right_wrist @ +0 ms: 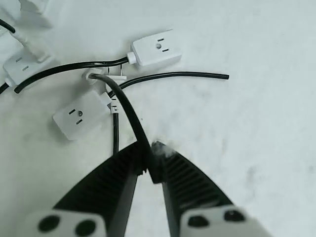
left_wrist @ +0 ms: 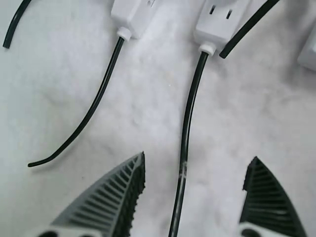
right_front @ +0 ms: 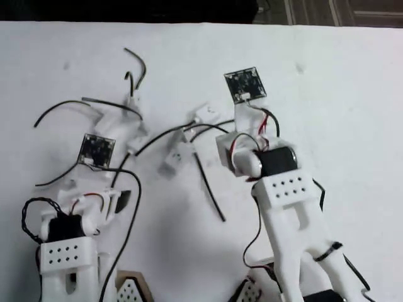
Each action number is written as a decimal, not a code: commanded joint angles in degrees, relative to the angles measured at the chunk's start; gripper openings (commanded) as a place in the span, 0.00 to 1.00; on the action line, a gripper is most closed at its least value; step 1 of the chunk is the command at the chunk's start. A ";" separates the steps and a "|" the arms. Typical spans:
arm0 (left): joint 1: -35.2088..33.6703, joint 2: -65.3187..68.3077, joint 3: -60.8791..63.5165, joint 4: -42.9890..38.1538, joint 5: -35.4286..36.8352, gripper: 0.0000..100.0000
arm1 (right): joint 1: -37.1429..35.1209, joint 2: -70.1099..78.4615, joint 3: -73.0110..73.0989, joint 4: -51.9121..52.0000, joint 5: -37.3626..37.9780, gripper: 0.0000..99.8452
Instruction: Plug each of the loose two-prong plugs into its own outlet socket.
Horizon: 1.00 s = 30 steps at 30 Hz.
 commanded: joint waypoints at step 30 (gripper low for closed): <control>-0.04 -0.84 -0.18 -1.14 0.18 0.32 | -8.04 22.73 -5.10 -10.86 8.70 0.12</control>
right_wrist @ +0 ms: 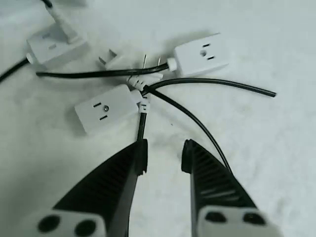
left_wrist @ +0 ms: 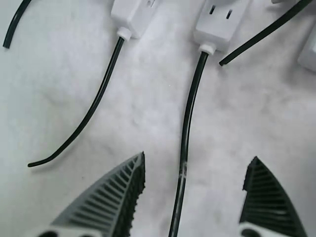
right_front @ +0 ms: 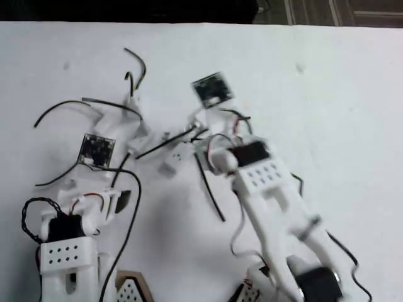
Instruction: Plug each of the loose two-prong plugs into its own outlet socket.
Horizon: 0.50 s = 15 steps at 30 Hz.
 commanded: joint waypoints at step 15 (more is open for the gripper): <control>-0.04 -0.84 -0.18 -0.97 0.18 0.32 | 2.86 25.71 -14.77 -6.73 8.97 0.12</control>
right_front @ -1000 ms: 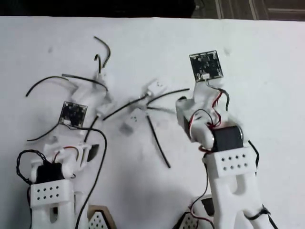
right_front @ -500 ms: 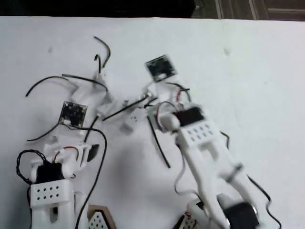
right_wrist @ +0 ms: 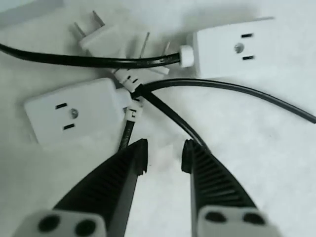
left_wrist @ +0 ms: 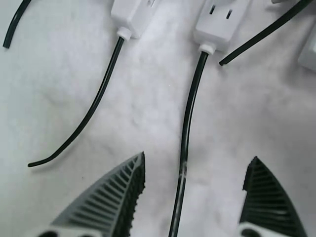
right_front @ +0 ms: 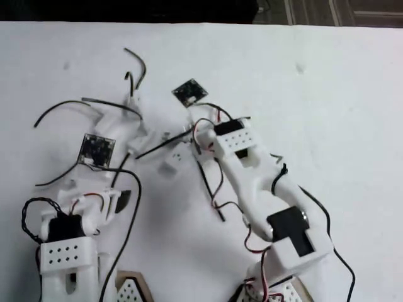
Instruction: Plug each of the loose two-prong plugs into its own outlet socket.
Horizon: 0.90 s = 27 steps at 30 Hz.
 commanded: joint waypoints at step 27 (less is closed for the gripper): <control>-0.04 -0.84 -0.18 -0.88 0.18 0.32 | 3.82 -8.57 6.86 -5.41 1.32 0.23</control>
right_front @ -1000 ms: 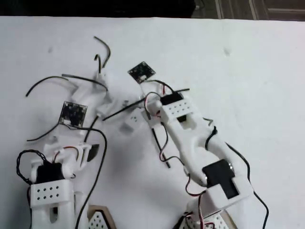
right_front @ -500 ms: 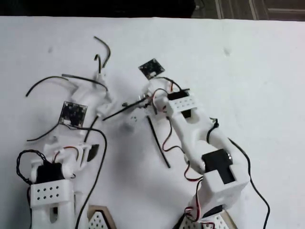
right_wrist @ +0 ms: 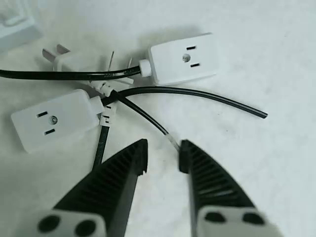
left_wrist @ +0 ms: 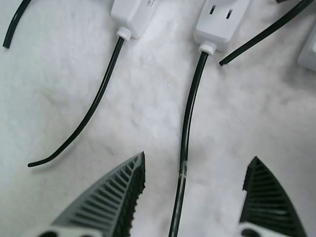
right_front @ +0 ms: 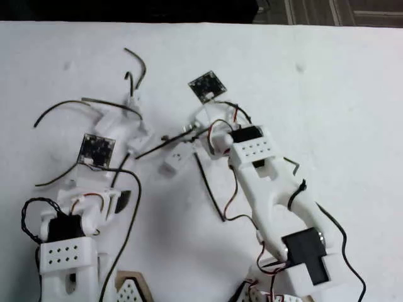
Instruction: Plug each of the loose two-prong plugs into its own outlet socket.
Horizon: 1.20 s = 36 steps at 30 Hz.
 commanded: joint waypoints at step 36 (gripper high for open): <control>-0.04 -0.84 -0.18 -0.79 0.18 0.32 | 0.66 14.64 -9.49 1.19 4.57 0.18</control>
